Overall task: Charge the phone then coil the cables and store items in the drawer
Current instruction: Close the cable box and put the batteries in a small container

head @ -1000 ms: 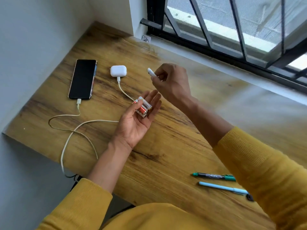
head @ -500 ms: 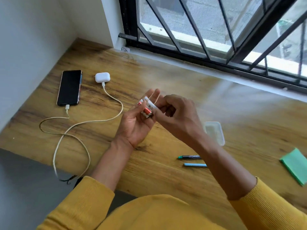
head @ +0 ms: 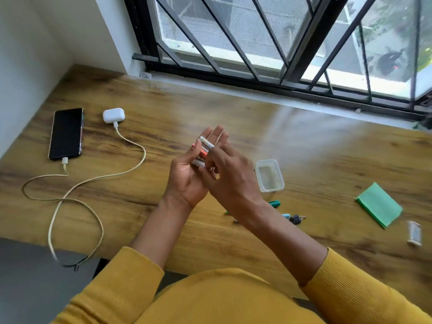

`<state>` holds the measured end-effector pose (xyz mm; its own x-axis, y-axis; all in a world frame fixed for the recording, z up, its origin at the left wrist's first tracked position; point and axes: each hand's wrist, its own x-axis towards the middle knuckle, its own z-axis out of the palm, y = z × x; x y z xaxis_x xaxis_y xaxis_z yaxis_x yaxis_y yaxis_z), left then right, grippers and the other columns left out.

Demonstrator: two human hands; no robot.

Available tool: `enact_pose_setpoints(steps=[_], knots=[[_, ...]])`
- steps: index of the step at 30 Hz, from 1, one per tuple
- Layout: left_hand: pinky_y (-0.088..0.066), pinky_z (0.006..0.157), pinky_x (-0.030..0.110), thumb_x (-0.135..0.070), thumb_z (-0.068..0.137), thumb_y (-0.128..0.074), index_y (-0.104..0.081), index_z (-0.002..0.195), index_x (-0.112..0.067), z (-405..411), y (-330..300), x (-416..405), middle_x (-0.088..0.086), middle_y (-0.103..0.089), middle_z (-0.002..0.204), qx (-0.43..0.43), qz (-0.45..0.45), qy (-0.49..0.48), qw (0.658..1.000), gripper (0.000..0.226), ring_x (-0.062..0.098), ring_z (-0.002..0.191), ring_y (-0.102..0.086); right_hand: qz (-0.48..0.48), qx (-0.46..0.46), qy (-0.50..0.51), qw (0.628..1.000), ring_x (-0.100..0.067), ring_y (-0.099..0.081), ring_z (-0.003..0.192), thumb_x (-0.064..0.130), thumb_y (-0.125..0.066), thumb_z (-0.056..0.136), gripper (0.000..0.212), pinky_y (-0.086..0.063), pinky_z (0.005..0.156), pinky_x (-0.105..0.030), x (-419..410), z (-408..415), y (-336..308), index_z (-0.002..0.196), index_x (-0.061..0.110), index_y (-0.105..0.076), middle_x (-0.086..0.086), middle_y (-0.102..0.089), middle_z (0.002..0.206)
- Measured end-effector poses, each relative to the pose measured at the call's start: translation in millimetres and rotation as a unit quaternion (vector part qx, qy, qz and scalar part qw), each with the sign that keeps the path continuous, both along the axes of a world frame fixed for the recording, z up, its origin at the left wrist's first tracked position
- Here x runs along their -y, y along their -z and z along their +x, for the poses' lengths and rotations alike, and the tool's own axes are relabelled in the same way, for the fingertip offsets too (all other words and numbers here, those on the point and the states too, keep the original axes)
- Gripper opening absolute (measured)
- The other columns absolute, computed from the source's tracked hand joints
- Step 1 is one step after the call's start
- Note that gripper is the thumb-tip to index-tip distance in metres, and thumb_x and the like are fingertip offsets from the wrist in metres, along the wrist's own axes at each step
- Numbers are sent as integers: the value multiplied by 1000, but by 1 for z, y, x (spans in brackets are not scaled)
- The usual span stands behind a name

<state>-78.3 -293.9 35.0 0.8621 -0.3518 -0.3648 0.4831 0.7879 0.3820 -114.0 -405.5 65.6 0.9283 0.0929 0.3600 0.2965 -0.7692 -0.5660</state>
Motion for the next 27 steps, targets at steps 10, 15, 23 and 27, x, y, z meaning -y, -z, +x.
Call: enact_pose_setpoints(steps=[10, 15, 23, 27], knots=[[-24, 131, 47, -17, 113, -37, -33, 162, -2, -10, -3, 32, 15, -47, 162, -7, -23, -9, 1000, 51, 31, 152, -44, 43, 85, 28, 995, -27, -62, 75, 5, -86, 80, 16, -44, 69, -24, 24, -15, 21, 81, 3, -69, -12, -66, 88], [-46, 118, 46, -16, 110, -41, -36, 160, 0, -15, -1, 40, 17, -48, 161, -9, -47, 30, 998, 53, 31, 147, -51, 88, 87, 48, 991, -21, -63, 75, 14, -78, 88, 9, -47, 66, -26, 46, -20, 15, 94, 8, -75, -6, -65, 93], [-58, 103, 46, -13, 105, -49, -53, 140, 11, -31, -7, 57, 32, -63, 137, -19, -36, 105, 994, 42, 41, 124, -68, 119, -141, 72, 980, -3, -64, 77, 21, -75, 92, 20, -50, 76, -16, 96, -7, -2, 111, 20, -79, 0, -70, 101], [-62, 95, 47, -10, 107, -48, -57, 135, 10, -35, -8, 70, 32, -67, 131, -41, -21, 116, 992, 36, 39, 116, -73, 91, -171, 62, 979, -14, -70, 85, 16, -75, 89, 24, -57, 79, -27, 115, -11, -9, 112, 16, -81, -1, -76, 95]])
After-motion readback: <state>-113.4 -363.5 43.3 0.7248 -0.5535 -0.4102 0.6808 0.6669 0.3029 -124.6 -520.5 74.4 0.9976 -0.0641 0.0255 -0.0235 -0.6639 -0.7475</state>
